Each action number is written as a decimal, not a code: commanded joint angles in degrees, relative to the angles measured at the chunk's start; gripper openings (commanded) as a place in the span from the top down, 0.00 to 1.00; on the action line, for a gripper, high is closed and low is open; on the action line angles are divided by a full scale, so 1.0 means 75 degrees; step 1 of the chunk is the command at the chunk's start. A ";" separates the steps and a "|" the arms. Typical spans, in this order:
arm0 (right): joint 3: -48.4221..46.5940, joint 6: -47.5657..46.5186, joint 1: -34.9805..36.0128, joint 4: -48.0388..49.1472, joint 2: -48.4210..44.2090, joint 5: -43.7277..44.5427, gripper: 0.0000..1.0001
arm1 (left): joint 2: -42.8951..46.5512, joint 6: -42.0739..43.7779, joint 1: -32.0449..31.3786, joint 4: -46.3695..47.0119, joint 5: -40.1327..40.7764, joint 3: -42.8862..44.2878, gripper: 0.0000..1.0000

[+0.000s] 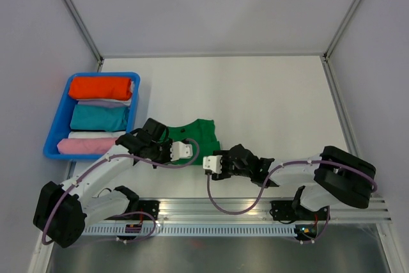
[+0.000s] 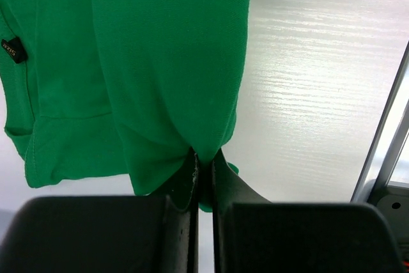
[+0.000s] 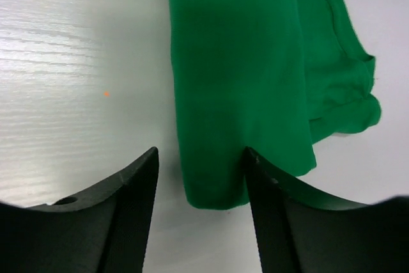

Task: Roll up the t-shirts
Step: Roll the tshirt

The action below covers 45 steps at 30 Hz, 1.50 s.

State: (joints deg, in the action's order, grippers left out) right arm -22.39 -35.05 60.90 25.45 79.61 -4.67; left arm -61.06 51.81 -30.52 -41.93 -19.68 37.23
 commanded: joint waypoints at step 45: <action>-0.0027 0.7814 -0.2718 0.1421 0.0073 -0.5425 0.48 | -0.2617 0.1986 0.1738 -0.2835 -0.2321 0.2231 0.98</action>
State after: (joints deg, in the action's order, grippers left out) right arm -25.10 20.34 40.53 24.95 82.83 -43.42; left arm -81.30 63.42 -18.02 -63.64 -35.31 52.56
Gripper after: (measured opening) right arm 0.509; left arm 0.055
